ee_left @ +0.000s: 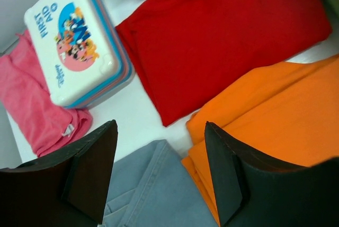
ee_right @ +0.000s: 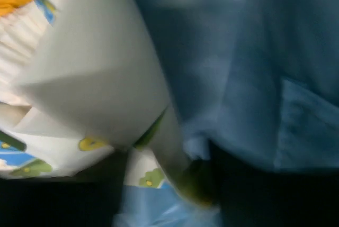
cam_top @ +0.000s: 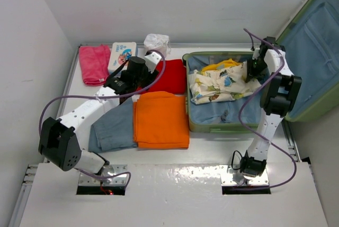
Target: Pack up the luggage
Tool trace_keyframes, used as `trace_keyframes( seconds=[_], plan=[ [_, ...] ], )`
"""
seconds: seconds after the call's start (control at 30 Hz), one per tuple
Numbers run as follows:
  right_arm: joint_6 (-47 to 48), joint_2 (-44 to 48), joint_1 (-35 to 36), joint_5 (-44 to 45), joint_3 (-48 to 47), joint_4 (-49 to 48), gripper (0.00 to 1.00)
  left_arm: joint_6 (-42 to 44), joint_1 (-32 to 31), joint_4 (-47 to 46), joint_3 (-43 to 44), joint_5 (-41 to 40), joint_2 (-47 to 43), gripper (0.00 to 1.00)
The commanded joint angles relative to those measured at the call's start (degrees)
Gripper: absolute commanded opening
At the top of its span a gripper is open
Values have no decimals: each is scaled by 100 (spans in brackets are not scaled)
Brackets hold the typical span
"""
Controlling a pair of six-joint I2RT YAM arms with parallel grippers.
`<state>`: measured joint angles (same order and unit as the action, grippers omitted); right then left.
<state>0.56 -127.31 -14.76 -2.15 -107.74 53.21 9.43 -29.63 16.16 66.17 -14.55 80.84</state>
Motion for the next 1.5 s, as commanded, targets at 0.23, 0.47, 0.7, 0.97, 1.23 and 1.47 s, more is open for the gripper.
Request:
trace_keyframes(
  seconds=[0.23,0.47,0.7,0.97,1.23,1.47],
  plan=[
    [-566,1154,-220,-1488,137,410,98,-555,807,-62,71,90,37,71],
    [295,2779,359,-2369,1192,103,98,-1416,1993,844,20,1083,467,71],
    [516,3528,1344,-2369,2108,-108,98,-1848,2331,1310,-420,806,749,80],
    [340,3449,1784,-2307,2241,-162,98,-2428,2101,1477,-430,7,1829,46],
    [393,3397,1775,-2210,2144,-100,98,-2385,3164,1671,694,-559,3402,23],
    [349,3274,1845,-2211,2047,-100,98,-865,3472,1354,1829,196,3897,38]
  ],
)
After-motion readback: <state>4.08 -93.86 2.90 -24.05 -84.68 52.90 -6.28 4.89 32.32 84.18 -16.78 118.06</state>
